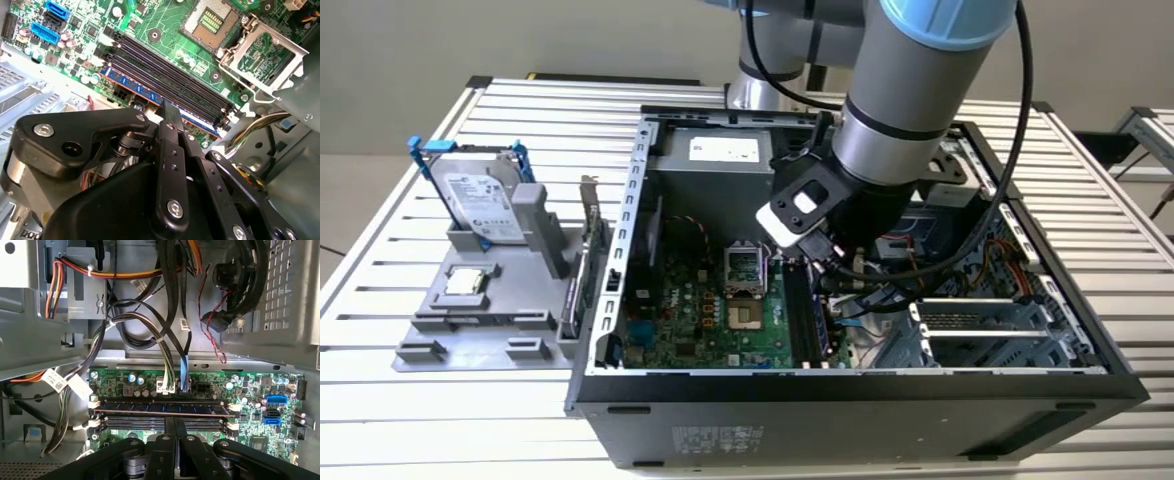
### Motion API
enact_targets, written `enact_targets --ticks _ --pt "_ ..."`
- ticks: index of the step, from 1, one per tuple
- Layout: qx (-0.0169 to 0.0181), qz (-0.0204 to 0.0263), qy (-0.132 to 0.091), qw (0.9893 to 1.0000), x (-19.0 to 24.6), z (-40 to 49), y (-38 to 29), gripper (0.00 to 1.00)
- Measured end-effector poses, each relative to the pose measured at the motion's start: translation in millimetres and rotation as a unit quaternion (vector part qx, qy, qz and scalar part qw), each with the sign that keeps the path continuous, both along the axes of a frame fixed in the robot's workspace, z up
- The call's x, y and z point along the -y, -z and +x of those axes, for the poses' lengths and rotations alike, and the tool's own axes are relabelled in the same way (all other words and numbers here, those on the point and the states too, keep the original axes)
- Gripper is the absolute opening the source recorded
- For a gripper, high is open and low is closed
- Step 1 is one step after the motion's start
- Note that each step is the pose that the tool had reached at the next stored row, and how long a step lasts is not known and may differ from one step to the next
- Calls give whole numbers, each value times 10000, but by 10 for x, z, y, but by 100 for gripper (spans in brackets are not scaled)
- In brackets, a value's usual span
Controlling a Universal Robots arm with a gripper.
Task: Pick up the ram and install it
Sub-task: 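Press down the ram until it locks into place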
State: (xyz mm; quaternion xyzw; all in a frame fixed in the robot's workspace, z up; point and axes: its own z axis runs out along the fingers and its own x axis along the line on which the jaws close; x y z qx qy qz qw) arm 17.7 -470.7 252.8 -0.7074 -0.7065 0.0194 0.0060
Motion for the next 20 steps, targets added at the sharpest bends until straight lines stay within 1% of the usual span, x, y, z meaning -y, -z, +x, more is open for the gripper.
enact_targets --ticks 7,11,16,20 --pt "0 0 0 10000 -4 1 1 0" --pt "0 0 0 10000 -11 19 12 0" --pt "0 0 0 10000 -41 30 61 0" --pt "0 1 12 10000 -81 32 109 0"
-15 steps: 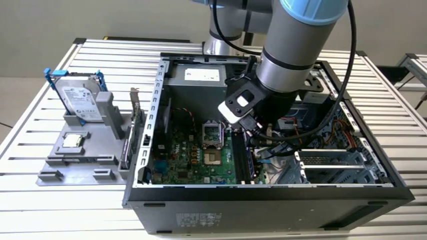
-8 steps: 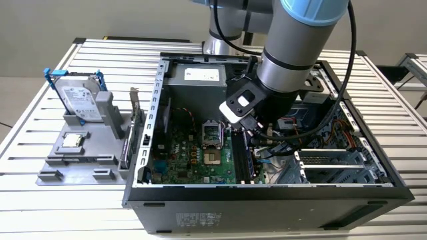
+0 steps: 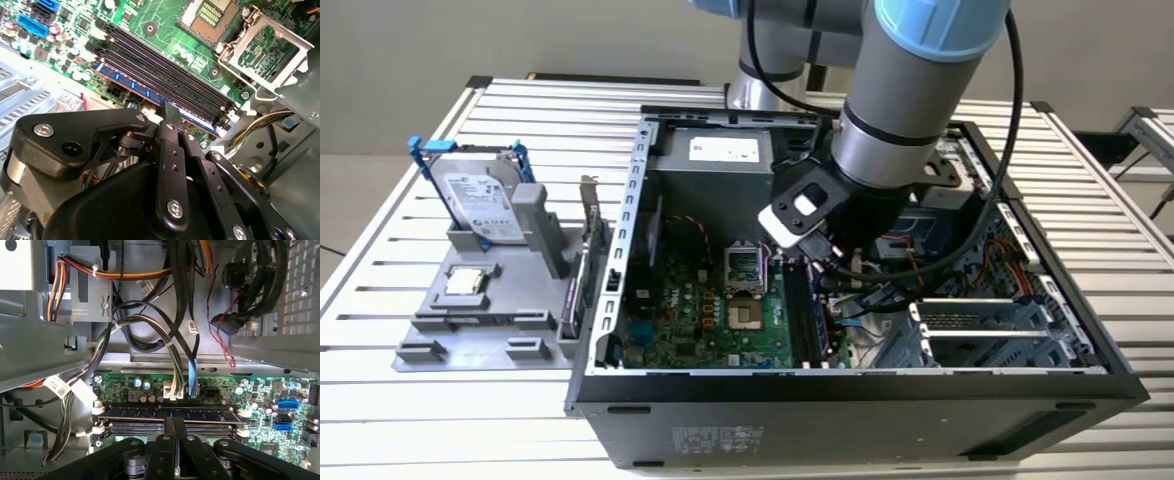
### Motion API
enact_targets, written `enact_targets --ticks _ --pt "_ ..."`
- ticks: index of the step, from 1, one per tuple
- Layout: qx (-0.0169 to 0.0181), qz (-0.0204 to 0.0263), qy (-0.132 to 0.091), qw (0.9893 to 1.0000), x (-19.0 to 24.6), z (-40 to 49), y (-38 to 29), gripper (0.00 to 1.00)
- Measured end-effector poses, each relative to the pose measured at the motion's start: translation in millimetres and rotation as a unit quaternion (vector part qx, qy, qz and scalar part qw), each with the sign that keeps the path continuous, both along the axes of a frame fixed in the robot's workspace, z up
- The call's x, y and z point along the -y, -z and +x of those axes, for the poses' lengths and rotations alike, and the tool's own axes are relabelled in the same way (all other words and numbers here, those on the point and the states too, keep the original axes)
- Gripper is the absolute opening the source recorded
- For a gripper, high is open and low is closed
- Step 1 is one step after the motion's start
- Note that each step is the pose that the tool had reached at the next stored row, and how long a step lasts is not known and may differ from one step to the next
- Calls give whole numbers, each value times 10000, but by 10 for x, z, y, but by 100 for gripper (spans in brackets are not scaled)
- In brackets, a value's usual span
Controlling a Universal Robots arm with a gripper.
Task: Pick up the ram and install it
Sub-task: 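Press down the ram until it locks into place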
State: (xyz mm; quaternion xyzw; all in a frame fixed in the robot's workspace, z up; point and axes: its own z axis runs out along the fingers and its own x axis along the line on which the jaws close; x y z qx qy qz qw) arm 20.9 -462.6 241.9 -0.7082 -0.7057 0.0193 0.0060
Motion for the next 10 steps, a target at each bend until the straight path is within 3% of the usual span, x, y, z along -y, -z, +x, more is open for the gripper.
enact_targets --ticks 6,10 --pt "0 -1 42 10000 -61 1 66 0" --pt "-1 -3 53 10000 -71 0 87 0"
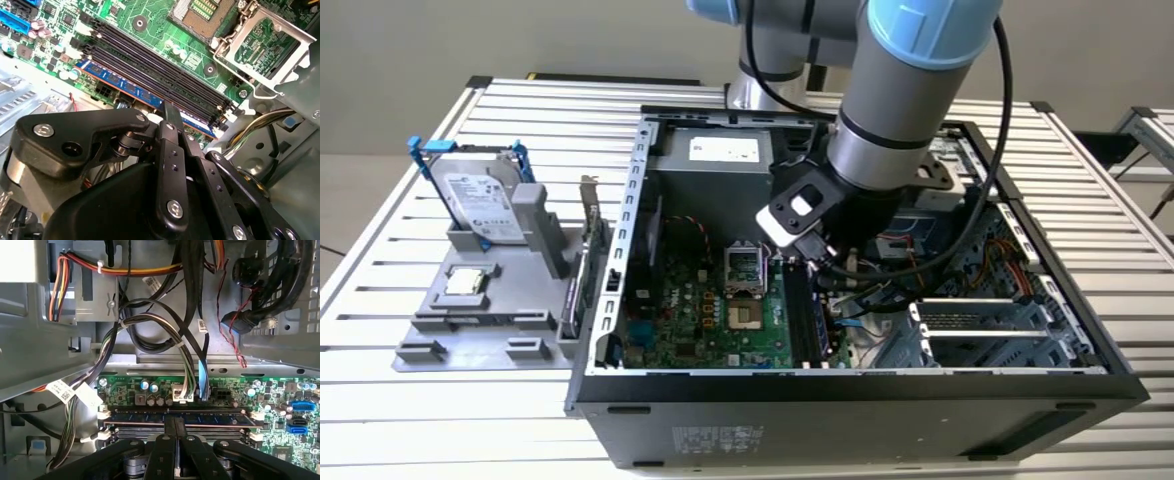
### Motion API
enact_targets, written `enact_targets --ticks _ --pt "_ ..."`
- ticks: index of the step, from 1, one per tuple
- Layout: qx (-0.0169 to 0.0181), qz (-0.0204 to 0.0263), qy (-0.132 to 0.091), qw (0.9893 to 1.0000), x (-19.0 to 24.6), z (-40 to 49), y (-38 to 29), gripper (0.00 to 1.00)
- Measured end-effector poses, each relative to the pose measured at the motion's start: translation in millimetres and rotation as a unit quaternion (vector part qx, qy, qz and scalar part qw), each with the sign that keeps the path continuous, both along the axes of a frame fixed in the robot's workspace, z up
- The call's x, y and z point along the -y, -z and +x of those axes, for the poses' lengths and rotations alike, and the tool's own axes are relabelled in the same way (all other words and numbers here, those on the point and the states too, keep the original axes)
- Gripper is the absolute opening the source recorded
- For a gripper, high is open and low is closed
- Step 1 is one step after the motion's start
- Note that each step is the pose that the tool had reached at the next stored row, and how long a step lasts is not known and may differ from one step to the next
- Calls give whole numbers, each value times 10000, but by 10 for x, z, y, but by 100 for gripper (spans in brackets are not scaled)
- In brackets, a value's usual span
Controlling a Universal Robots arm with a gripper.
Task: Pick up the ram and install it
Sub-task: 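Press down the ram until it locks into place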
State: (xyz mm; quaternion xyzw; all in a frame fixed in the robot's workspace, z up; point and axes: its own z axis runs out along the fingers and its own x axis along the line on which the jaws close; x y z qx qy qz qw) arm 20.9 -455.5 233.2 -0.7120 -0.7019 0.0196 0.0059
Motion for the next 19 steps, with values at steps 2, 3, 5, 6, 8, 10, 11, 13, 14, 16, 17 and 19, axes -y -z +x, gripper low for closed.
enact_targets --ticks 2,3,5,6,8,10,11,13,14,16,17,19 --pt "0 1 1 10000 -1 0 10 0" --pt "1 1 1 10000 -1 0 16 0" --pt "0 1 1 10000 -1 0 30 0" --pt "0 1 1 10000 -1 0 38 0" --pt "0 1 1 10000 -1 0 56 0" --pt "0 1 1 10000 -1 0 76 0" --pt "0 0 1 10000 -1 0 85 0" --pt "-1 -3 2 10000 0 0 101 0" --pt "-1 -4 2 10000 0 0 109 0" --pt "0 0 2 10000 0 0 128 0" --pt "0 -2 2 10000 -1 0 135 0" --pt "-1 -4 2 10000 1 0 149 0"
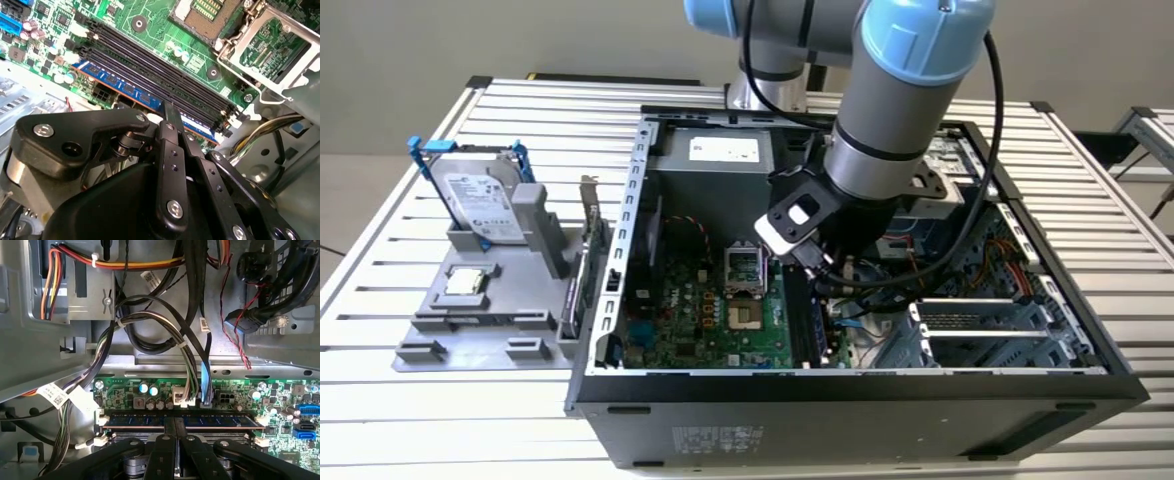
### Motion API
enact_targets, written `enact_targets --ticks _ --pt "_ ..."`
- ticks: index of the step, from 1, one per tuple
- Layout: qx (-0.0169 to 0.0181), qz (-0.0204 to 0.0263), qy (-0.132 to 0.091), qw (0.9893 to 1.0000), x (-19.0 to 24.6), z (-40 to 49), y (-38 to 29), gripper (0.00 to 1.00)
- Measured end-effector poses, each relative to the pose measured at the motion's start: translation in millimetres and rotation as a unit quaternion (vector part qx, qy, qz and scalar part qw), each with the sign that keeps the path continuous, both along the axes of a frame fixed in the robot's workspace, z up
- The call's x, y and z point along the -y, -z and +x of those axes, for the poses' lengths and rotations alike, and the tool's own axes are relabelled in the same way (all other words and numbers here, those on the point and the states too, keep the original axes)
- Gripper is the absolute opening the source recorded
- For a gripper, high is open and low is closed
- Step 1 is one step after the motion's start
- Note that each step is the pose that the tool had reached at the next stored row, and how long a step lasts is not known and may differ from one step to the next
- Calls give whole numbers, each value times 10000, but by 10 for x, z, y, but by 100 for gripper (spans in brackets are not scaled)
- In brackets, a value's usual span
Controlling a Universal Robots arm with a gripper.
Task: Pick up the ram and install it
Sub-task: 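Press down the ram until it locks into place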
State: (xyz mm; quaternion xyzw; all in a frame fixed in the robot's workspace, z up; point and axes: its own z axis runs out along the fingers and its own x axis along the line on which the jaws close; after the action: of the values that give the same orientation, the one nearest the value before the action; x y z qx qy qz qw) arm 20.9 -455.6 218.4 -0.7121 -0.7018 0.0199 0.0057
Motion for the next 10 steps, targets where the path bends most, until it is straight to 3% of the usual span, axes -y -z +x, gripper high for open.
enact_targets --ticks 10 --pt "-1 -1 0 10000 -2 0 16 0"
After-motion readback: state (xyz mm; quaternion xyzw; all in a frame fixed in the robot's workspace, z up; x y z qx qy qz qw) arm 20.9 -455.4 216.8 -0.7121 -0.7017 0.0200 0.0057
